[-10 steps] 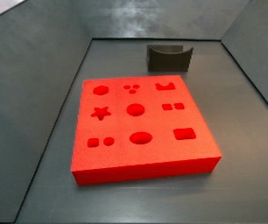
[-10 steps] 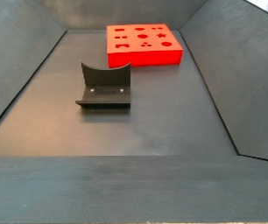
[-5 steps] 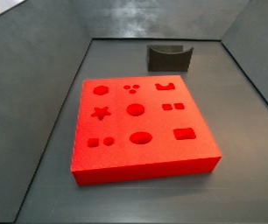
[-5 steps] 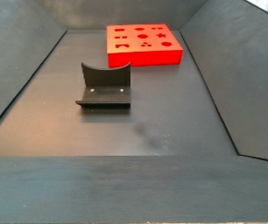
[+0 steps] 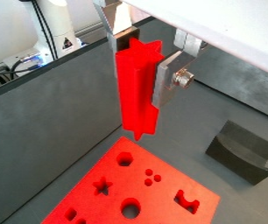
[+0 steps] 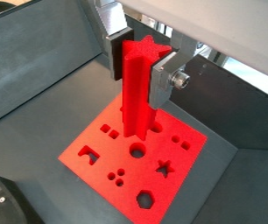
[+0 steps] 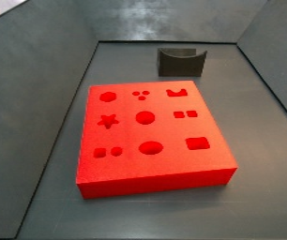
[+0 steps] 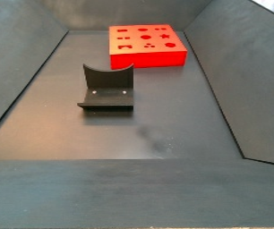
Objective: Pick up the star object. Move up. Place the star object on the fixture. Regrasp the star object. Move to above the board. Insert the star object.
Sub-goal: Insert the star object.
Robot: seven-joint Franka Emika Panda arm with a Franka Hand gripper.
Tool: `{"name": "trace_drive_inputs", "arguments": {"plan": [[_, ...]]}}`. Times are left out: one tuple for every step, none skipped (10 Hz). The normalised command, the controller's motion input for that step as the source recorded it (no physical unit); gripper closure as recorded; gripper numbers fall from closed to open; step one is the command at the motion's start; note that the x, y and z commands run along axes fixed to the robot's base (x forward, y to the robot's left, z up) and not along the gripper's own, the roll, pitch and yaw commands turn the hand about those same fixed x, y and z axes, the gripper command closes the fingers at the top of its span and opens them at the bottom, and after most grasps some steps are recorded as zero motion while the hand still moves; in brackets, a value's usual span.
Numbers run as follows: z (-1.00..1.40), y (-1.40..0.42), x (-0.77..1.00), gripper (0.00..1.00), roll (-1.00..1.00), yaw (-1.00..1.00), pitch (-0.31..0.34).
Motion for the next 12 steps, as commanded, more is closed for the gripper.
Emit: {"name": "trace_drive_inputs", "arguments": {"plan": [[-0.19,0.0,-0.12,1.0,0.0,-0.01,0.0],[-0.4,0.0,-0.14,1.0,0.0,-0.03,-0.057],[-0.59,-0.02,-0.23,1.0,0.0,-0.09,-0.099],[-0.65,-0.06,-0.22,1.0,0.0,-0.11,-0.104],[-0.67,-0.05,-0.17,1.0,0.0,-0.15,-0.084],[-0.66,-0.16,-0.22,1.0,-0.05,-0.3,-0.129],[-0.5,-0.22,-0.16,1.0,-0.17,-0.58,-0.119],[-0.41,-0.24,-0.09,1.0,-0.16,-0.75,-0.136],[-0.4,-0.23,-0.07,1.0,-0.13,-0.79,-0.14],[-0.33,-0.19,0.0,1.0,-0.16,-0.75,-0.051],[0.0,0.0,0.0,1.0,0.0,-0.03,-0.01],[-0.05,0.0,0.0,1.0,0.02,0.0,0.0]]}}
